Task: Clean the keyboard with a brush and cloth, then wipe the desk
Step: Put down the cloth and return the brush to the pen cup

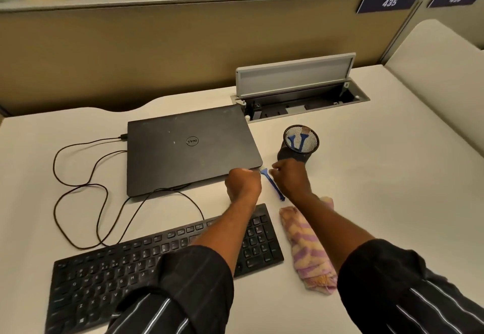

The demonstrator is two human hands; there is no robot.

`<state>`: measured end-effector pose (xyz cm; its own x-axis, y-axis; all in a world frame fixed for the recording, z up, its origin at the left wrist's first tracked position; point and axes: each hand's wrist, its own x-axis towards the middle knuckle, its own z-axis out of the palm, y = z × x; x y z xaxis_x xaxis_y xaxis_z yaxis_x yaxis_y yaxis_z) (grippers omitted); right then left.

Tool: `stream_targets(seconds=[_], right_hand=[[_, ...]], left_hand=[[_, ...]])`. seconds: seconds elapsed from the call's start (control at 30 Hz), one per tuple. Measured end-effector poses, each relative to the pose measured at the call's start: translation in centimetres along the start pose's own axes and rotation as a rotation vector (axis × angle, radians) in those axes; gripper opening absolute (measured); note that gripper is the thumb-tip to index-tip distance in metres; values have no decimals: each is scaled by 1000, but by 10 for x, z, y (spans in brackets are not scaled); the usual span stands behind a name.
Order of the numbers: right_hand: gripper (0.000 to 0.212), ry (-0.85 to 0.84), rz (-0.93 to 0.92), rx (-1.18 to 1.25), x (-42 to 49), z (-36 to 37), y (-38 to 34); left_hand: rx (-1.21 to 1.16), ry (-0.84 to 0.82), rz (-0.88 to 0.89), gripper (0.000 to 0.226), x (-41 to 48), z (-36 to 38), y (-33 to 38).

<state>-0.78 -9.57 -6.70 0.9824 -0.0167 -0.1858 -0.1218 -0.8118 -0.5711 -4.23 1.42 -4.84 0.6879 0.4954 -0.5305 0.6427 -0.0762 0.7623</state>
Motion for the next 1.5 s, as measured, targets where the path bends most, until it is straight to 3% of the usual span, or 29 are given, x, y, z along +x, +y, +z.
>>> stream_targets(seconds=[0.1, 0.37, 0.67, 0.83, 1.0, 1.13, 1.5], right_hand=[[28, -18, -34, -3, 12, 6, 0], [21, -102, -89, -14, 21, 15, -7], [18, -40, -32, 53, 2, 6, -13], [12, 103, -87, 117, -11, -45, -33], [9, 191, -193, 120, 5, -119, -57], [6, 174, -250, 96, 27, -150, -64], [13, -62, -190, -81, 64, -109, -38]], left_hand=[[-17, 14, -50, 14, 7, 15, 2], [-92, 26, -114, 18, 10, 34, 10], [-164, 21, -126, 22, -5, 29, 11], [-217, -80, 163, 26, -25, 12, 26], [-135, -30, 548, 23, -35, 10, 85], [-10, -13, 720, 18, -29, 12, 119], [274, -48, 612, 30, 10, 33, 93]])
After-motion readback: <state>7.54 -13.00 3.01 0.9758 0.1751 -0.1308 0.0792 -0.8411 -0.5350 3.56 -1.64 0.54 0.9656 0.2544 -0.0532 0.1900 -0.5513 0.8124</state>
